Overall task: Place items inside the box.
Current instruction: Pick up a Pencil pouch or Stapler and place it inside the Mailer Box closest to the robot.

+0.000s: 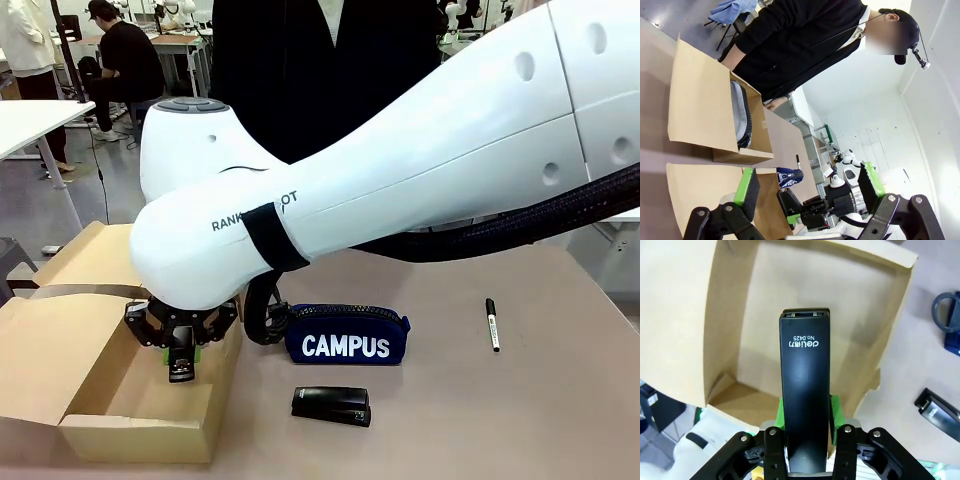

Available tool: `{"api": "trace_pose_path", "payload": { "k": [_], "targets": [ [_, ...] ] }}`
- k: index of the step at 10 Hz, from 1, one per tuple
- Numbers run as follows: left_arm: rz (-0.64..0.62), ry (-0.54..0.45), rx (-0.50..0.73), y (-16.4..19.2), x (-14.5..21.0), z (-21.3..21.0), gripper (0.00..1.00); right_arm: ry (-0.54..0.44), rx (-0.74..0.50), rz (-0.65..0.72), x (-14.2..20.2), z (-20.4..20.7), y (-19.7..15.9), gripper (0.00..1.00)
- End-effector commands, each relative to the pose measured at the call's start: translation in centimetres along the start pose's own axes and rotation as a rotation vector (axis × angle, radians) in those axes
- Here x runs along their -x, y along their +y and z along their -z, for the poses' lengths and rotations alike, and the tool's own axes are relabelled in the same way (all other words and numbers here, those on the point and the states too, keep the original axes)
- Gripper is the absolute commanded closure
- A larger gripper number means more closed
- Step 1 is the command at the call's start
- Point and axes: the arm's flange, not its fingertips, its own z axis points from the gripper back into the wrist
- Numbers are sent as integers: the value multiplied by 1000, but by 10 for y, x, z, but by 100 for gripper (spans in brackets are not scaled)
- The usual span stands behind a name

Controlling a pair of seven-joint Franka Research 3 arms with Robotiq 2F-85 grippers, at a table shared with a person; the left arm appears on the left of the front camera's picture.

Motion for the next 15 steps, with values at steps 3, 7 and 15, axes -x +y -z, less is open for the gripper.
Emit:
{"api": "trace_pose_path", "payload": {
  "k": [3, 7, 15],
  "targets": [
    [19, -21, 24, -1, 0, 1, 0, -21, 3, 25, 1, -1, 4, 1],
    [19, -21, 24, -1, 0, 1, 0, -30, 3, 26, -1, -3, 2, 0],
    [19, -21, 24, -1, 0, 1, 0, 386, -75, -247, 48, -134, -104, 0]
  ]
}}
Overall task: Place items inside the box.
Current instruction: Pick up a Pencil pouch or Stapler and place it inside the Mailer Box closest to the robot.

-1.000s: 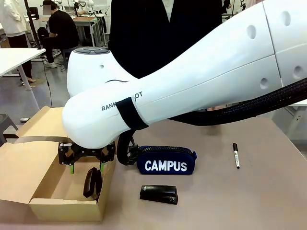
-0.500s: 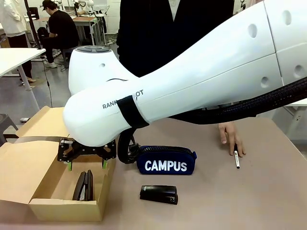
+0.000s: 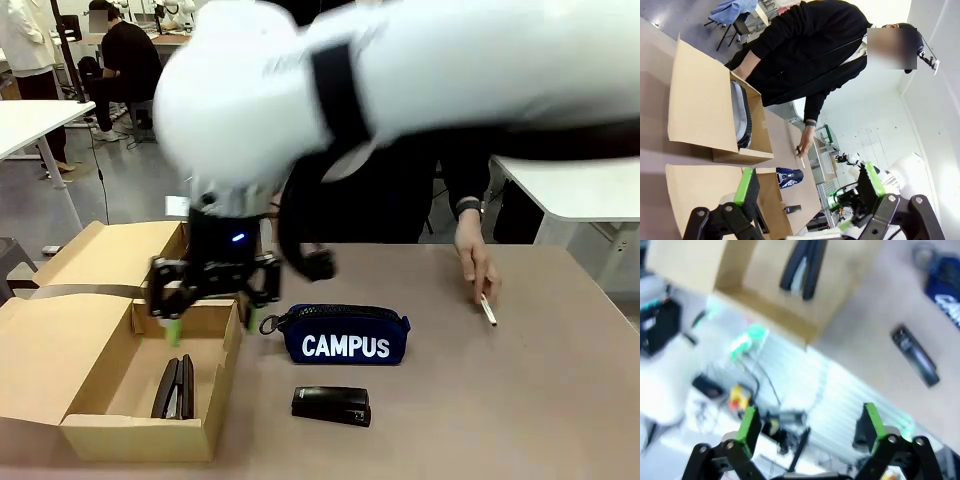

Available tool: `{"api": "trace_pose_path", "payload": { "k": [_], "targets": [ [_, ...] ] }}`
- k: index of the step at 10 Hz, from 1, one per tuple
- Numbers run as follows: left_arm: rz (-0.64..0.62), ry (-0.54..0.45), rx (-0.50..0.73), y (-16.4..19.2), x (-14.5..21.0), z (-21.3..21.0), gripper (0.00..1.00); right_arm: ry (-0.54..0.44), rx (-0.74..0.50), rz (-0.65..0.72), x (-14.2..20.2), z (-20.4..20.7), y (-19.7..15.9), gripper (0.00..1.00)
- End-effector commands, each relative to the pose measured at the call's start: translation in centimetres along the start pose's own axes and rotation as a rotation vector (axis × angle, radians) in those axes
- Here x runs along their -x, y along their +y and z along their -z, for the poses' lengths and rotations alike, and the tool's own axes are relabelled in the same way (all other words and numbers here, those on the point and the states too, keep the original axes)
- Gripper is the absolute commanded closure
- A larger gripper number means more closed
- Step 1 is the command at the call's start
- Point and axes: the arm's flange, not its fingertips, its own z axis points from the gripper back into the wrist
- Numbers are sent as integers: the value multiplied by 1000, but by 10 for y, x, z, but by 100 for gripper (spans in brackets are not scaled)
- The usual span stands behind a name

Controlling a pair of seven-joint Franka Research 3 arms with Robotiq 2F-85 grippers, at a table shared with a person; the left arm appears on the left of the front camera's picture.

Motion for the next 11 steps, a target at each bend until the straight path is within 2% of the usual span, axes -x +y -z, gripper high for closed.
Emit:
{"api": "trace_pose_path", "payload": {
  "k": [1, 2, 3, 4, 5, 6, 7, 8, 9, 11],
  "targets": [
    [19, -20, 24, -1, 0, 1, 0, 205, -28, 7, 65, -37, -56, 0],
    [19, -20, 24, -1, 0, 1, 0, 216, 7, 8, 101, -49, -73, 0],
    [19, -20, 24, -1, 0, 1, 0, 168, -15, 23, 128, -62, -95, 0],
    [19, -20, 24, -1, 0, 1, 0, 119, 17, 58, 153, -70, -118, 0],
    [19, -20, 24, -1, 0, 1, 0, 65, -17, 124, 166, -73, -129, 0],
    [19, -20, 24, -1, 0, 1, 0, 197, -2, 52, 131, -71, -94, 0],
    [19, -20, 24, -1, 0, 1, 0, 197, -2, 52, 131, -71, -94, 0],
    [19, -20, 24, -1, 0, 1, 0, 136, 9, 102, 162, -81, -117, 0],
    [19, -20, 24, -1, 0, 1, 0, 32, -89, 77, 162, -98, -143, 0],
    [19, -20, 24, -1, 0, 1, 0, -70, -220, -62, 205, -125, -227, 0]
  ]
}}
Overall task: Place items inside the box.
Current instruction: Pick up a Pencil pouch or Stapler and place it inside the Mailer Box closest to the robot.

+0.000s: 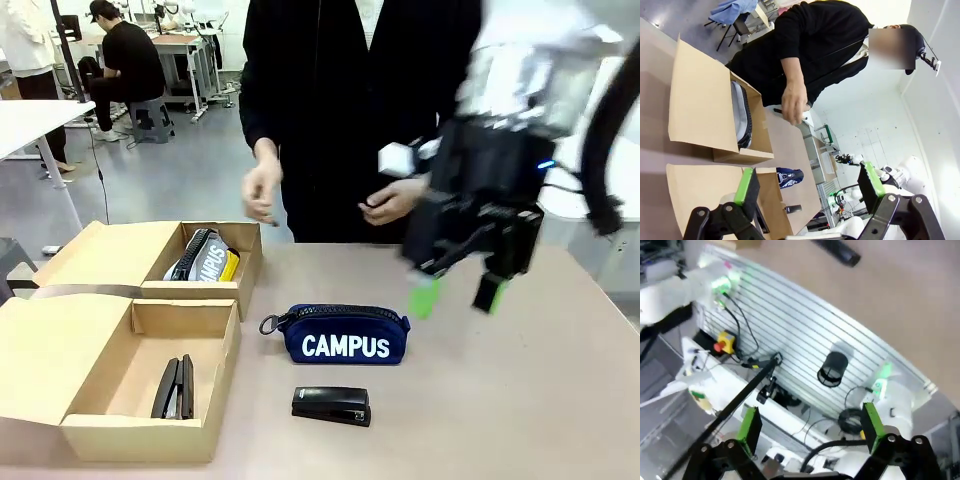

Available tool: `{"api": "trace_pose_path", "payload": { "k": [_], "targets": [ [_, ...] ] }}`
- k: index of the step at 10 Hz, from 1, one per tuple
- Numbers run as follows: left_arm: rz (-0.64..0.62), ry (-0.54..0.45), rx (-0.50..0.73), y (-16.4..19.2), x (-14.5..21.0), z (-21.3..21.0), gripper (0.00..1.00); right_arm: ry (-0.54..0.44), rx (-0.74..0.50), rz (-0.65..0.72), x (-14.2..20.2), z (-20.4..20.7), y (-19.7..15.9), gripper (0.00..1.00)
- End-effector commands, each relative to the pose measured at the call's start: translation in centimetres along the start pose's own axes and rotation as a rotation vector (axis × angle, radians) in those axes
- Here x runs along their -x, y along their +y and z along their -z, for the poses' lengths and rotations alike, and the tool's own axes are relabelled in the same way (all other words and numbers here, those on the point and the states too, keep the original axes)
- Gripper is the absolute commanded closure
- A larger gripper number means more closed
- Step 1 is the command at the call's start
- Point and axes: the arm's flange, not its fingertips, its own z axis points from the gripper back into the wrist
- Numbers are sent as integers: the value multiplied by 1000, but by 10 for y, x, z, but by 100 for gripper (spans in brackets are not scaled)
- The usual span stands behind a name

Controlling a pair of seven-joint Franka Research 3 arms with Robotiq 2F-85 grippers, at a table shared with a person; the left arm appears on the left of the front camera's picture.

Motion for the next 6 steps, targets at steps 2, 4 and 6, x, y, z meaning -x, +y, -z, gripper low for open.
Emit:
{"api": "trace_pose_path", "payload": {
  "k": [2, 4, 6],
  "targets": [
    [18, -20, 24, -1, 0, 2, 0, -310, -233, -69, 92, -26, -135, 0],
    [18, -20, 24, -1, 0, 2, 0, -660, -430, -69, 159, -24, -220, 0],
    [18, -20, 24, -1, 0, 2, 0, -862, -664, 59, 203, 2, -292, 0]
  ]
}}
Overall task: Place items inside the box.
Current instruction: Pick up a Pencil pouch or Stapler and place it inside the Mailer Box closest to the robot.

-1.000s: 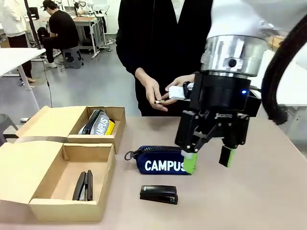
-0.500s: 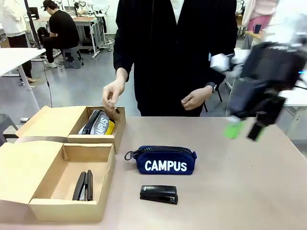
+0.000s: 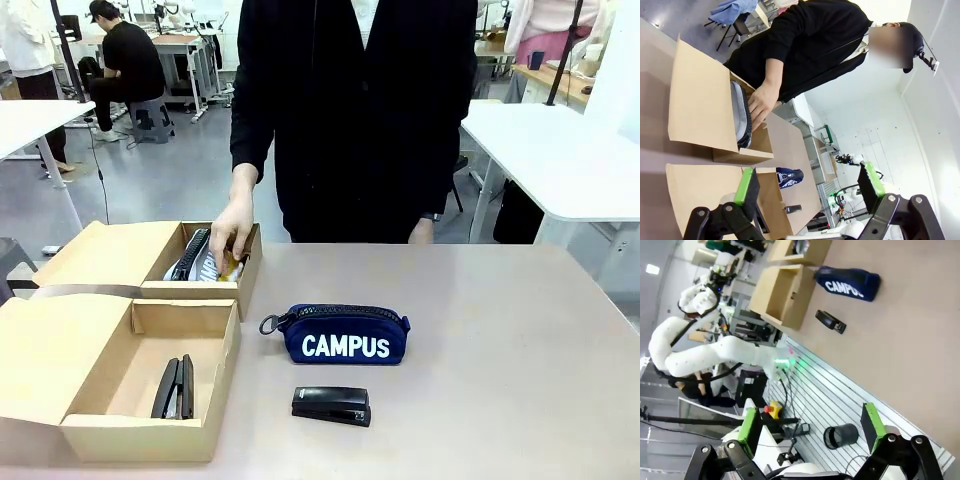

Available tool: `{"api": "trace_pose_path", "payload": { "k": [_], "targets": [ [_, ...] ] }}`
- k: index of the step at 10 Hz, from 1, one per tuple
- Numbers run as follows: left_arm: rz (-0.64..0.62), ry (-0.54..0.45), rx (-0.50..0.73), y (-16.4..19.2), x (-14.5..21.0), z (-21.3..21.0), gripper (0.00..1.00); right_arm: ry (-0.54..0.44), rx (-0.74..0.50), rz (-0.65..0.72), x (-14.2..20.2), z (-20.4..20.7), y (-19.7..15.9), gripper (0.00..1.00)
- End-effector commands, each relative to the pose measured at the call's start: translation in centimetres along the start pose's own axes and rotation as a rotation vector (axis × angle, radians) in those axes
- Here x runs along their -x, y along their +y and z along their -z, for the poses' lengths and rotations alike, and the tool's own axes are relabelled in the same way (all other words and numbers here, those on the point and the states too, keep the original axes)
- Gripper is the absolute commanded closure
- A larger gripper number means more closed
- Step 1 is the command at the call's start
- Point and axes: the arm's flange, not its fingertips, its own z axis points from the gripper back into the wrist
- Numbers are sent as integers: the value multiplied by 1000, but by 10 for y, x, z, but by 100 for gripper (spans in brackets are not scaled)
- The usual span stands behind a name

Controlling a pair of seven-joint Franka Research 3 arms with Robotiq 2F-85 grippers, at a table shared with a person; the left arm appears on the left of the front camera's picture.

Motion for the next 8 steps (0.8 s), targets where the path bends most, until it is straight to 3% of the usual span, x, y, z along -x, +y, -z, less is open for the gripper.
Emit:
{"api": "trace_pose_path", "payload": {
  "k": [1, 3, 4, 8],
  "targets": [
    [17, -19, 24, -1, 0, 2, 0, -389, -272, 301, 38, -8, -94, 0],
    [17, -19, 24, -1, 0, 2, 0, -412, -277, 360, 37, -3, -95, 0],
    [17, -19, 24, -1, 0, 2, 0, -122, -81, 137, 5, -21, -32, 0],
    [17, -19, 24, -1, 0, 2, 0, -122, -81, 137, 5, -21, -32, 0]
  ]
}}
